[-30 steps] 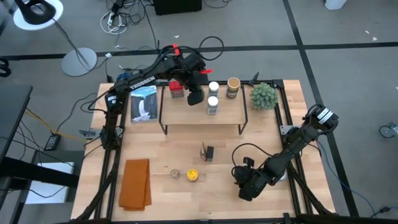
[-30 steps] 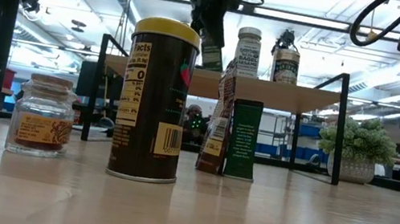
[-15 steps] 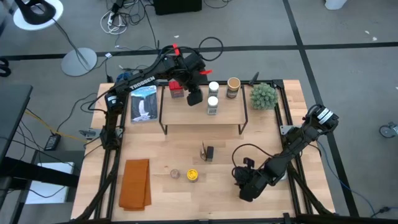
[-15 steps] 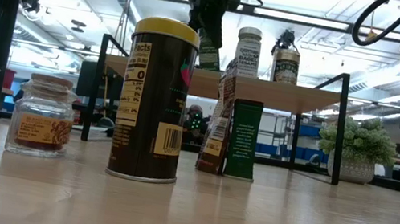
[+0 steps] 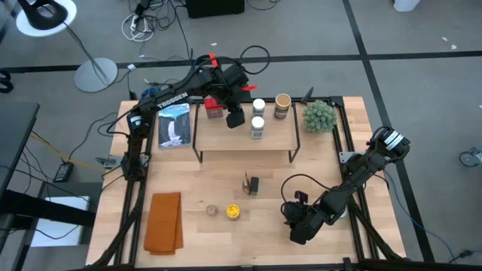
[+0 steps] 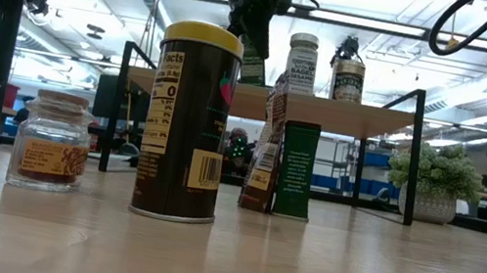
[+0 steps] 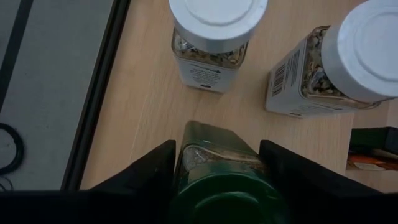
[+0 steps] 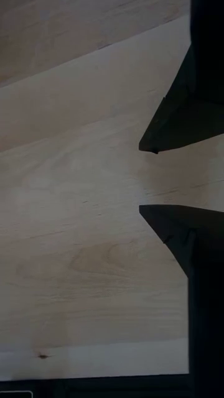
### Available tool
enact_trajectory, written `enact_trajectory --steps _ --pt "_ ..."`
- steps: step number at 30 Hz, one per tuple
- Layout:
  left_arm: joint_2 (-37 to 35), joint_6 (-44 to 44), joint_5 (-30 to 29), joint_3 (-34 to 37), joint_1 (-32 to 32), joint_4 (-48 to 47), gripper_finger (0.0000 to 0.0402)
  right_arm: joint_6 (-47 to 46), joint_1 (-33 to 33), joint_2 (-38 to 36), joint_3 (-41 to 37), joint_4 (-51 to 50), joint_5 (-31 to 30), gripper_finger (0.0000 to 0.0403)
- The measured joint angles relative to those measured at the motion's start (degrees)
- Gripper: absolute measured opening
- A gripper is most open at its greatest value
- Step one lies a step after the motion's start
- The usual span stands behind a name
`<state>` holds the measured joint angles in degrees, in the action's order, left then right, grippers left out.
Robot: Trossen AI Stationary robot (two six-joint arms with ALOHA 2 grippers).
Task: Shelf spices
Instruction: Put the green seasoning bottle on the shelf
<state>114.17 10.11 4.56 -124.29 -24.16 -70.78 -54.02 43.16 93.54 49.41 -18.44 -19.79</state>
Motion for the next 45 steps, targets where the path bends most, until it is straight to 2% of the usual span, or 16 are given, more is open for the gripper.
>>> enact_trajectory --steps 12,19,27,33,39,45 --pt "-0.07 0.59 0.0 0.0 0.0 -0.76 0.0293 -0.03 0.0 0.0 0.0 -0.02 -0.02 0.0149" --pt "-0.07 3.1 -0.02 -1.72 0.0 -2.12 0.0294 -0.04 0.0 0.0 0.0 0.16 -0.02 0.0149" --pt "-0.14 3.09 -0.01 -10.84 0.0 -7.71 0.0294 -0.05 0.0 0.0 0.0 0.51 -0.03 0.0149" --pt "-3.08 -2.64 -0.31 -9.73 0.66 -9.58 0.0294 -0.11 0.0 0.0 0.0 0.9 0.12 0.0149" --pt "-3.43 -5.58 -1.49 -9.73 4.04 -12.09 0.0294 -0.37 0.34 0.0 0.0 2.08 0.35 0.0149" --pt "-3.48 -6.32 -2.56 -8.63 10.73 -10.73 0.0294 -3.38 1.83 0.0 -0.02 2.03 0.37 0.0149"
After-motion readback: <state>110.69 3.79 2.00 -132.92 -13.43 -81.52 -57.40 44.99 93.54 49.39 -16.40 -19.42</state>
